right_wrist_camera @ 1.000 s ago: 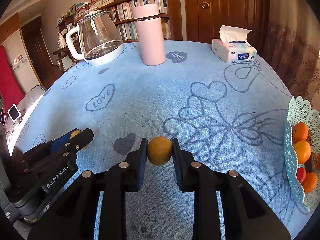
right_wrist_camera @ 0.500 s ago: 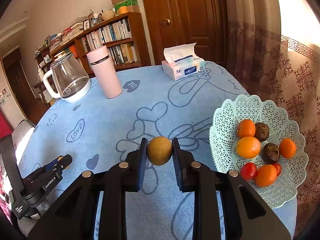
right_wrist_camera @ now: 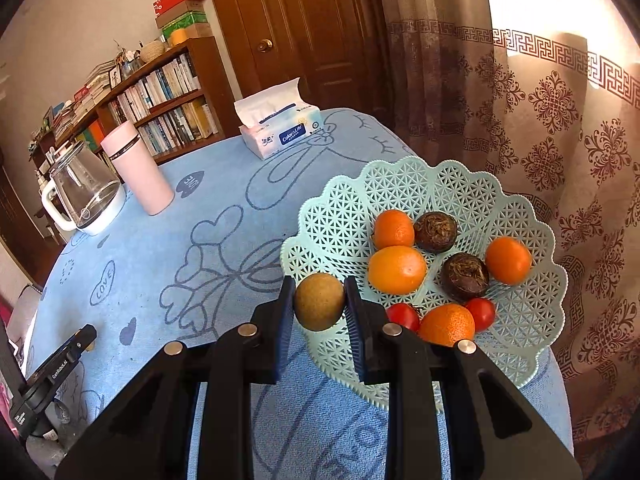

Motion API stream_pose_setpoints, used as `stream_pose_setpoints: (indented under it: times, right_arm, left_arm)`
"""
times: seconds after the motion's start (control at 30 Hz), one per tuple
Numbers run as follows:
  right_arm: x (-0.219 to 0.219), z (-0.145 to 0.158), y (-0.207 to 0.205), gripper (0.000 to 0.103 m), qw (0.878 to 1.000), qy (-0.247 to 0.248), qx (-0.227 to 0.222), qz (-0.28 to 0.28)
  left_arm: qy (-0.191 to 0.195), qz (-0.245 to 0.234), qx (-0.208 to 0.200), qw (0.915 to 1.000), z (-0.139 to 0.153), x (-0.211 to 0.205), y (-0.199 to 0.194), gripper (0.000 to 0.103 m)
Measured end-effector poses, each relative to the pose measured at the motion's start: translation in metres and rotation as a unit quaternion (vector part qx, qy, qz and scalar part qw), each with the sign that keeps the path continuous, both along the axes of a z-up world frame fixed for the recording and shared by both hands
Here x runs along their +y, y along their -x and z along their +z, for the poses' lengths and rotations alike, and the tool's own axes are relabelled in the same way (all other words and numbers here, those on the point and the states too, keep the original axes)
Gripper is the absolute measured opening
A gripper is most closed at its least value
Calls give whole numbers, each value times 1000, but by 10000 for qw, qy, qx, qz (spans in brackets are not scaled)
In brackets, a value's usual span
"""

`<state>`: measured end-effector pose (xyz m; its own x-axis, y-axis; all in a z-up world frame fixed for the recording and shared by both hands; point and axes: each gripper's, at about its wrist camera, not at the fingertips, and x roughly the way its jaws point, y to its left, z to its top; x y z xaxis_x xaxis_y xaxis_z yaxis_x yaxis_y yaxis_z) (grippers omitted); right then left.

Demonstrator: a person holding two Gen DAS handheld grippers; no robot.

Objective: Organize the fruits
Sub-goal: 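Carry the tan fruit into the basket and open the right tool, then carry the tan fruit into the basket and open the left tool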

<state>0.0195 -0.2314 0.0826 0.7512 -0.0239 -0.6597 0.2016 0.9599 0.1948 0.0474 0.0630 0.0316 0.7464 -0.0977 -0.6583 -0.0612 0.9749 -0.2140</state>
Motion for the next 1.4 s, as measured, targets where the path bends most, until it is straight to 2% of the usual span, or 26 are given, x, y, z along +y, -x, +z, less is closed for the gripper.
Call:
stream_pose_setpoints:
  times: [0.07, 0.17, 0.83, 0.9, 1.13, 1.4]
  right_arm:
    - [-4, -3, 1, 27, 10000, -42, 31, -49]
    - [-8, -4, 4, 41, 9999, -97, 17, -104]
    - [-41, -8, 87, 41, 9970, -245, -272, -683]
    - [-45, -11, 93, 45, 9965, -318, -273, -722]
    - [-58, -27, 109, 45, 9954, -539, -180, -777]
    - [-66, -46, 115, 45, 9934, -876, -48, -734]
  left_arm:
    - [-4, -1, -4, 10000, 0, 0, 0, 27]
    - [-2, 1, -1, 10000, 0, 0, 0, 27]
    - [-151, -51, 8, 9999, -3, -5, -2, 27]
    - [-172, -85, 16, 9998, -3, -6, -2, 27]
    - [-265, -63, 88, 9996, -1, -9, -4, 27]
    - [-204, -558, 47, 9982, 13, -44, 2, 27]
